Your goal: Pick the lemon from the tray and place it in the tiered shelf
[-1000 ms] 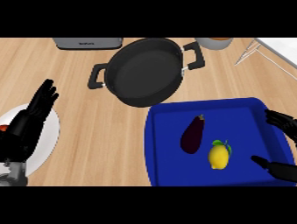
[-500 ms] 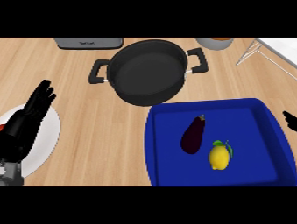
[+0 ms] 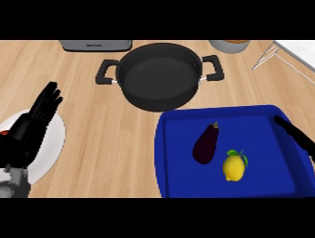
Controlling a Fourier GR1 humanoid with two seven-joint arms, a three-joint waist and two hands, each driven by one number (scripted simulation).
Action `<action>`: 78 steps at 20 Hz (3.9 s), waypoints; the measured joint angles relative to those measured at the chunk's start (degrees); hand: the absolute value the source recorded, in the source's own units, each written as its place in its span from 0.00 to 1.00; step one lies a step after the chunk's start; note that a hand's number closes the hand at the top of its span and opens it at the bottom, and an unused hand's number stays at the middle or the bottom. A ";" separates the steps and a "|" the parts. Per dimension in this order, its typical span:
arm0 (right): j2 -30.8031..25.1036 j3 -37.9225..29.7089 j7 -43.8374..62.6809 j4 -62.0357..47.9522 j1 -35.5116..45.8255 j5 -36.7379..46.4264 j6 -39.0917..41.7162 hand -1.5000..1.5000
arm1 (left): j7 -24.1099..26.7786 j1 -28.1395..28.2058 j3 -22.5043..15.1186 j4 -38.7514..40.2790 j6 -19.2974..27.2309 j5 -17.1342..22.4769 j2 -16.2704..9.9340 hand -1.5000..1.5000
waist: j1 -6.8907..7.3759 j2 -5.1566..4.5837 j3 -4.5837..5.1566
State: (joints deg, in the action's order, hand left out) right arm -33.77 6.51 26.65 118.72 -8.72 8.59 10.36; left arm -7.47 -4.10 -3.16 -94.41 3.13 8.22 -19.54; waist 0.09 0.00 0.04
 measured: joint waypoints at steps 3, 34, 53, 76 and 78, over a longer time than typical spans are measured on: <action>1.52 4.16 3.46 -1.27 2.23 5.33 0.33 0.00 | -0.54 0.18 0.21 -0.51 -0.29 -0.24 0.44 0.50 | 0.16 -0.01 0.00; 13.84 13.89 18.63 -16.04 12.28 28.35 16.77 0.00 | -2.47 0.77 4.43 -2.57 -5.22 -4.89 5.28 0.50 | -0.05 0.02 -0.04; 17.00 9.00 11.18 -26.90 10.89 34.68 19.79 0.00 | -2.89 0.72 7.65 -2.62 -8.44 -6.73 7.64 0.50 | -0.04 0.00 -0.04; 17.02 8.48 -6.40 -35.89 8.12 44.39 3.71 1.00 | -3.56 0.16 8.48 -2.92 -9.10 -8.53 9.27 0.50 | 0.30 1.30 1.25; 16.66 8.30 -7.59 -36.62 8.53 45.63 1.89 1.00 | -2.79 0.70 8.56 -2.72 -9.57 -8.38 9.25 0.50 | 0.28 1.23 1.28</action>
State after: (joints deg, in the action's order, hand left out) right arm -17.11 14.81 19.06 82.10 -0.18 54.23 12.25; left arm -10.26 -3.39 5.41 -97.13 -6.44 -0.16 -10.29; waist 0.37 1.24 1.32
